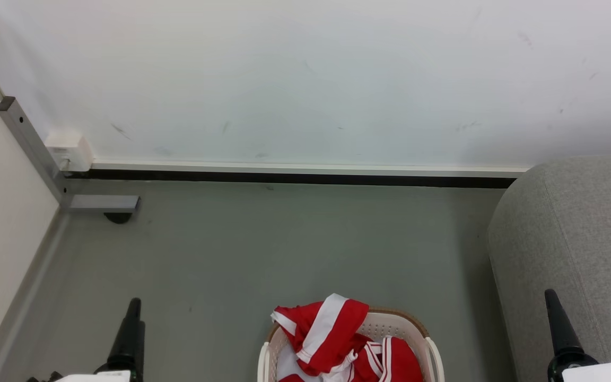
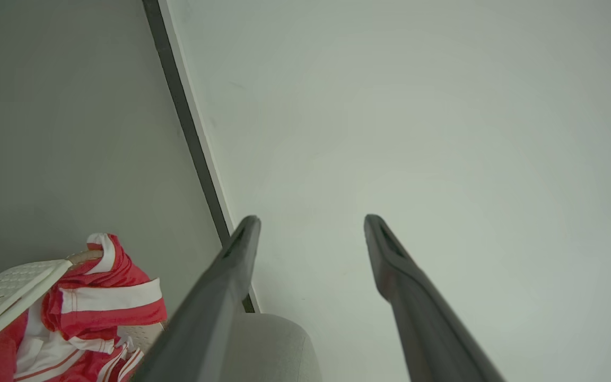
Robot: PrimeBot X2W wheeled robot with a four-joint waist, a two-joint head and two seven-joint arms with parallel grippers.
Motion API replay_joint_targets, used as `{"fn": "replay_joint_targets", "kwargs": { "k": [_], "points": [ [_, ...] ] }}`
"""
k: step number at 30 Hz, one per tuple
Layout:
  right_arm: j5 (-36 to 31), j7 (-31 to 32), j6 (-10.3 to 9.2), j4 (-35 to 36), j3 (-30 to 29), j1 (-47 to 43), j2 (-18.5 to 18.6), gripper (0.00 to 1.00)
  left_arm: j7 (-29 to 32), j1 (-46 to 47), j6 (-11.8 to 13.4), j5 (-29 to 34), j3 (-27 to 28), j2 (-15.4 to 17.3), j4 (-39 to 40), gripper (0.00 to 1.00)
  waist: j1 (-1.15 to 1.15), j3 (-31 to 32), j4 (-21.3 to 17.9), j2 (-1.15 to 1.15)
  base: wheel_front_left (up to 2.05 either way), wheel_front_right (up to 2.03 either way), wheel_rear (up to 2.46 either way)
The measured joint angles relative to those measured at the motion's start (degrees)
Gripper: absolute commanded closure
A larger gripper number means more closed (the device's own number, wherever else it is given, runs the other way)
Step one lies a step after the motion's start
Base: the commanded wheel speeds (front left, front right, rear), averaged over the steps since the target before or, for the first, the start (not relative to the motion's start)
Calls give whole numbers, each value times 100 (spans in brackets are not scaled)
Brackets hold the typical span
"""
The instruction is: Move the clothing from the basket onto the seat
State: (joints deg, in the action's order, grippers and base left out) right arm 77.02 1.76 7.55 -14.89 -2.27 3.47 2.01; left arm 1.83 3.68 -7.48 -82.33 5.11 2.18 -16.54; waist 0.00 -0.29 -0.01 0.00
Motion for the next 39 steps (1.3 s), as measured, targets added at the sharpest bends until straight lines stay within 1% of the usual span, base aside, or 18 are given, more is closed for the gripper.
{"fn": "replay_joint_targets", "kwargs": {
  "k": [7, 14, 24, 39],
  "points": [
    [-947, -164, 0, 135, 111, 1, 13, 0, -186, -1, 131, 815, -7, 1, 76, 0, 0, -7, -2, 0, 0, 0, 0],
    [-1711, -322, 0, 197, 185, 1, 29, 0, -334, -20, 261, 1510, -45, 2, 216, 0, 0, -11, -1, 0, 0, 0, 0],
    [-2549, -522, 0, 253, 309, 4, 52, 0, -537, -40, 347, 2443, -45, 7, 335, 0, 0, -16, -5, 0, 0, 0, 0],
    [-3609, -790, 0, 376, 478, 16, 77, 0, -798, -48, 401, 3462, -67, 11, 432, 0, 0, -29, -6, 0, 0, 0, 0]
  ]
}}
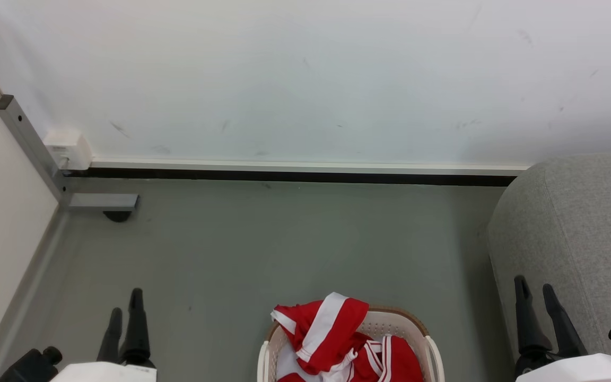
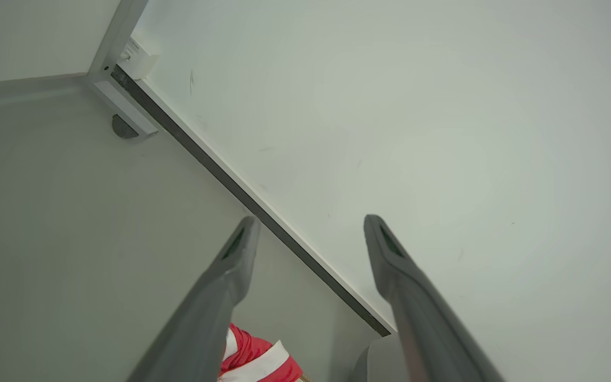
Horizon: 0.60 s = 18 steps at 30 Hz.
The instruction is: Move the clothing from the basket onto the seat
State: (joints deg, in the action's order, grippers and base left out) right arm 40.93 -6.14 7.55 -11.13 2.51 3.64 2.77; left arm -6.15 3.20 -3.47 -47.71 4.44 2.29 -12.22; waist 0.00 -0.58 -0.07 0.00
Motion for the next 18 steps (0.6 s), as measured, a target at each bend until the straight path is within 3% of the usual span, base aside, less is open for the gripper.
{"fn": "replay_joint_targets", "kwargs": {
  "k": [18],
  "points": [
    [-1083, -285, 0, 64, 136, 4, 25, 0, -287, -21, 51, 1233, -53, 11, 69, 0, 0, -49, -3, 0, 0, 0, 0]
  ]
}}
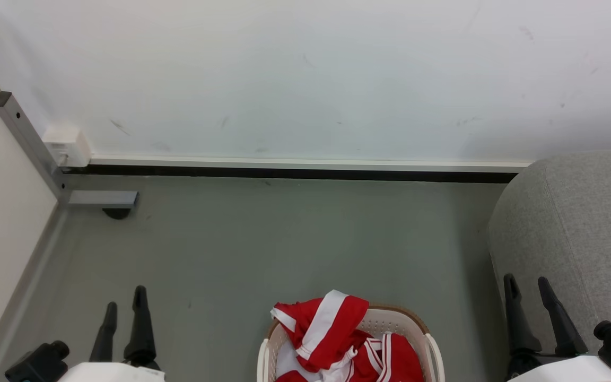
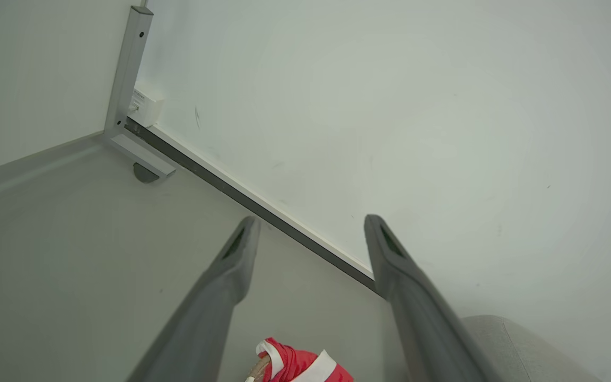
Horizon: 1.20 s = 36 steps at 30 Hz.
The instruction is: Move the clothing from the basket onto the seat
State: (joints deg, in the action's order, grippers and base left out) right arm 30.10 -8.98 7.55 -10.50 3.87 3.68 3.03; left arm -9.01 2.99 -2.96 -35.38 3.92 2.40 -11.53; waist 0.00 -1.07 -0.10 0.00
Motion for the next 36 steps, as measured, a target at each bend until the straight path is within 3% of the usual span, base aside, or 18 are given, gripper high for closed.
{"fn": "replay_joint_targets", "kwargs": {
  "k": [36],
  "points": [
    [-1501, -426, 0, -165, -71, -34, -14, 0, -420, -19, 10, 1894, 140, 14, -238, 0, 0, -85, -124, 0, 0, 0, 0]
  ]
}}
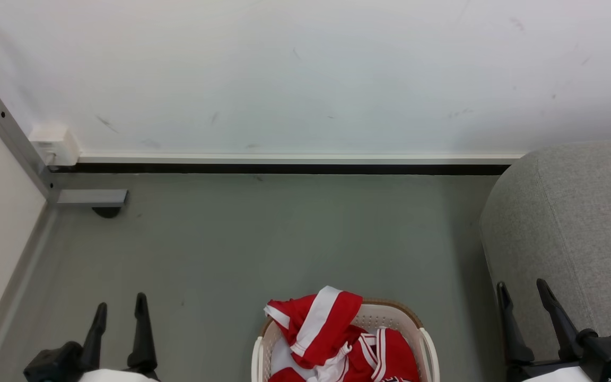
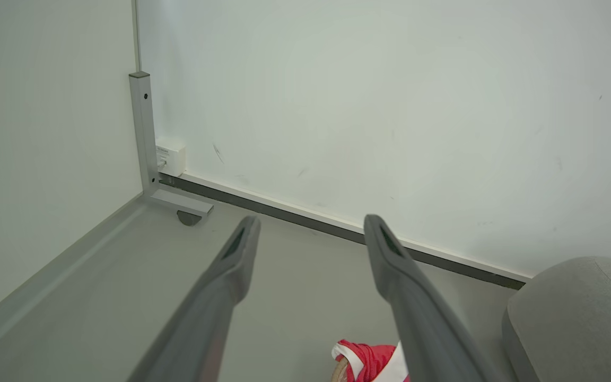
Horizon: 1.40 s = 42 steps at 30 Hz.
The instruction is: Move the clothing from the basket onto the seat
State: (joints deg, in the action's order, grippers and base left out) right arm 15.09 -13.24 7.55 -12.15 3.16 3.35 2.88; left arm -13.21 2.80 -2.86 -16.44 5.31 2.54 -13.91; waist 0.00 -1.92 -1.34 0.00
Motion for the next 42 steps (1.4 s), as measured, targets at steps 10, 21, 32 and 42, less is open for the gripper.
{"fn": "replay_joint_targets", "kwargs": {
  "k": [10, 21, 32, 42],
  "points": [
    [-190, -108, 0, -175, -67, -25, -3, 0, -111, -47, -62, 458, 63, 5, -90, 0, 0, 9, -6, 0, 0, 0, 0],
    [-250, -180, 0, -303, -136, -37, -2, 0, -187, -51, -122, 528, 96, 11, -271, 0, 0, 9, -4, 0, 0, 0, 0],
    [-197, -180, 0, -347, -151, -24, -2, 0, -188, -45, -114, 450, 29, 12, -316, 0, 0, -59, -55, 0, 0, 0, 0],
    [-176, -180, 0, -297, -98, 108, -3, 0, -192, 71, -164, 471, -5, 14, -293, 0, 0, -302, -258, 0, 0, 0, 0]
  ]
}}
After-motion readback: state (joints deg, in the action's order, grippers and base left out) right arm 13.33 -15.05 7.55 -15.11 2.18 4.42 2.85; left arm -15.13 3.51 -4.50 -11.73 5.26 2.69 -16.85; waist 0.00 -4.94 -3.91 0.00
